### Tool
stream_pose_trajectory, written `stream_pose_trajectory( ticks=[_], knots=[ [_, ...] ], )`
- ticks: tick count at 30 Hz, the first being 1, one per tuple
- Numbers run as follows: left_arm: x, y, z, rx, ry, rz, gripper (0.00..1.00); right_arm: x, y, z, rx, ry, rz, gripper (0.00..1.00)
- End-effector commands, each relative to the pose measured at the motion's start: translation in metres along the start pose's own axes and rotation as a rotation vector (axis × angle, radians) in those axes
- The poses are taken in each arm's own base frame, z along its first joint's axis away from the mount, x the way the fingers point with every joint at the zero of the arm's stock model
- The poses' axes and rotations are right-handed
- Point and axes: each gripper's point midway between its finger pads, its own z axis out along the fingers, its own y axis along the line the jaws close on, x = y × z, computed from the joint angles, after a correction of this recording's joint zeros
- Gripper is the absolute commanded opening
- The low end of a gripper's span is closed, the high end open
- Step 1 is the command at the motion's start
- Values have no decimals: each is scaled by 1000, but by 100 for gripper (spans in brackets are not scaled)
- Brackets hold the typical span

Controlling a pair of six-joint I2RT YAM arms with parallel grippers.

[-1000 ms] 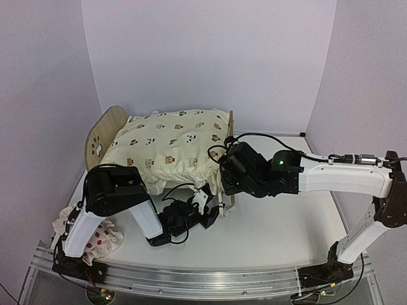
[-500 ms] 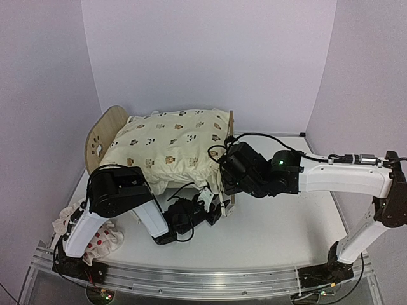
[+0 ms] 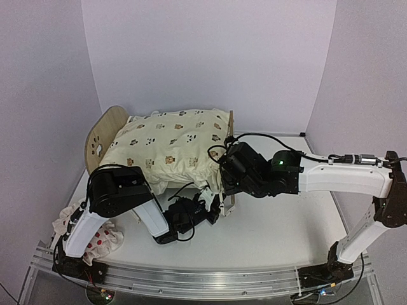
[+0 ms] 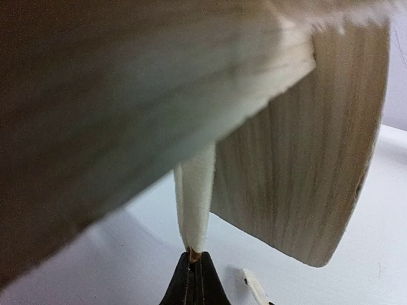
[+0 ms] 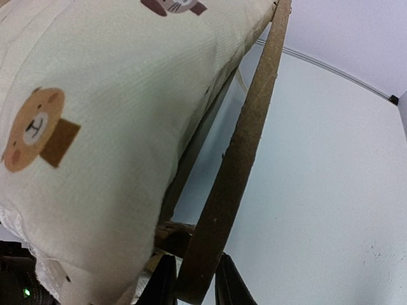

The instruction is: Set up the pet bed

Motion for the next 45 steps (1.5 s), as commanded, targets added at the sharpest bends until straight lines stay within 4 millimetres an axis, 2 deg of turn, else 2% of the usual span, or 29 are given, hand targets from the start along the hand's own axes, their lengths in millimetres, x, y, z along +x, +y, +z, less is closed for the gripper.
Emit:
stream_pose_trajectory(
  ticks=[1,5,8,14,21,29,35,36,39,45],
  knots=[
    [-103,22,-16,-50,-415,-106,0,-36,42,-33,-166,-109,14,0],
    [-101,23,-25,-38,-388,-134,0,-36,39,-31,-139,-117,0,0],
    [-91,21,-32,-20,-326,-148,0,-34,36,-27,-114,-119,-15,0],
    [-76,14,-44,20,-202,-184,0,-24,35,-10,-83,-91,-29,0],
    [-54,7,-40,48,-75,-243,0,-2,29,16,-78,-34,8,0],
    [-29,-7,-32,97,82,-333,0,22,12,57,-125,62,105,0],
    [-11,-13,-30,106,162,-377,0,28,11,70,-163,84,109,0],
    [-8,-15,-30,112,176,-384,0,29,10,71,-173,92,109,2],
    [-1,-18,-30,121,219,-412,0,34,8,68,-213,117,103,17],
    [-1,-21,-34,125,268,-457,0,38,8,41,-323,151,114,44]
  ],
)
